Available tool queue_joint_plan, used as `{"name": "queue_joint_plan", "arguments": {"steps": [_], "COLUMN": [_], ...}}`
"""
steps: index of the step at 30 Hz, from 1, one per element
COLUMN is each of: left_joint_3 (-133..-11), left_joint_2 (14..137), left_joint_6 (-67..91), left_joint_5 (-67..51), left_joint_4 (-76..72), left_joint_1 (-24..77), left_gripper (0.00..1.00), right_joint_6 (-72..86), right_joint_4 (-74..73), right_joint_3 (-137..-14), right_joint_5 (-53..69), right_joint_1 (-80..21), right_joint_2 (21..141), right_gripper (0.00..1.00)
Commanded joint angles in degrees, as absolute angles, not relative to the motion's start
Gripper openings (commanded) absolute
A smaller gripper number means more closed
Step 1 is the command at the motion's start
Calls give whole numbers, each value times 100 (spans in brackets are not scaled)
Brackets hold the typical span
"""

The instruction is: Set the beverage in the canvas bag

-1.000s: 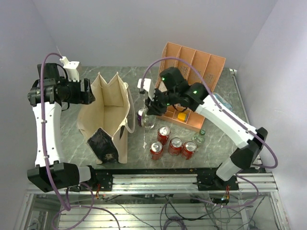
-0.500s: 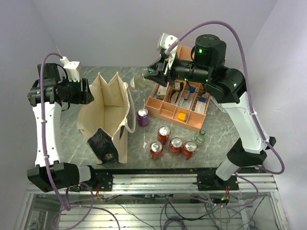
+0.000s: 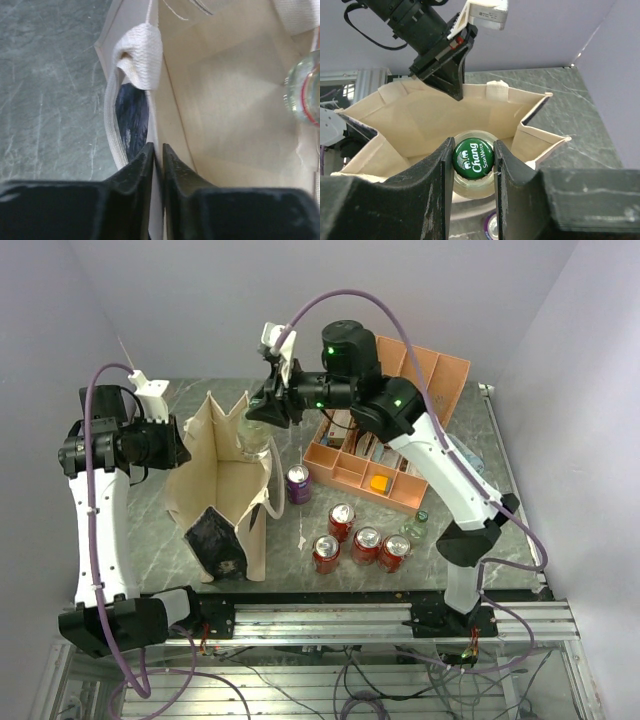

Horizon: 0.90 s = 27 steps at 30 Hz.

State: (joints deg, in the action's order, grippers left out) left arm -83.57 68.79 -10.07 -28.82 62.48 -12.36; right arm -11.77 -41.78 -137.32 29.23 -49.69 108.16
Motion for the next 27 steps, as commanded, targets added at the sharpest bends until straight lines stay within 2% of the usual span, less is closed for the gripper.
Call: {"name": "queue_joint_plan", "arguments": {"steps": [1, 3, 4, 13, 21, 27], "left_joint_3": [-8167, -8111, -8090, -7950, -7733, -7605], "left_joint_2": [6680, 6634, 6620, 6560, 6513, 6519], "left_joint_6": [-943, -916, -907, -907, -928, -979], "left_joint_5": [-3278, -3338, -3390, -4033, -4702, -4636], "left_joint_4": [6376, 6387, 6403, 6663, 6781, 6853], "left_joint_1": [-1302, -1305, -1301, -1305, -1301, -1285], "left_gripper": [17, 8, 7, 7, 7, 8], "right_joint_6": [-912, -899, -892, -842, -971, -1421], "right_joint_4": [-3030, -3015, -3022, -2970, -2970, -2986], "right_joint_3": [-14067, -14042, -14025, -14154, -13260, -12556], "right_joint_5": [3173, 3173, 3179, 3093, 3038, 3013], "right_joint_1": [-5145, -5220, -5254, -5674, -5688, -5679], "right_joint_2": [10747, 10816, 10845, 10972, 10833, 10863], "right_gripper": [0, 0, 0, 0, 0, 0]}}
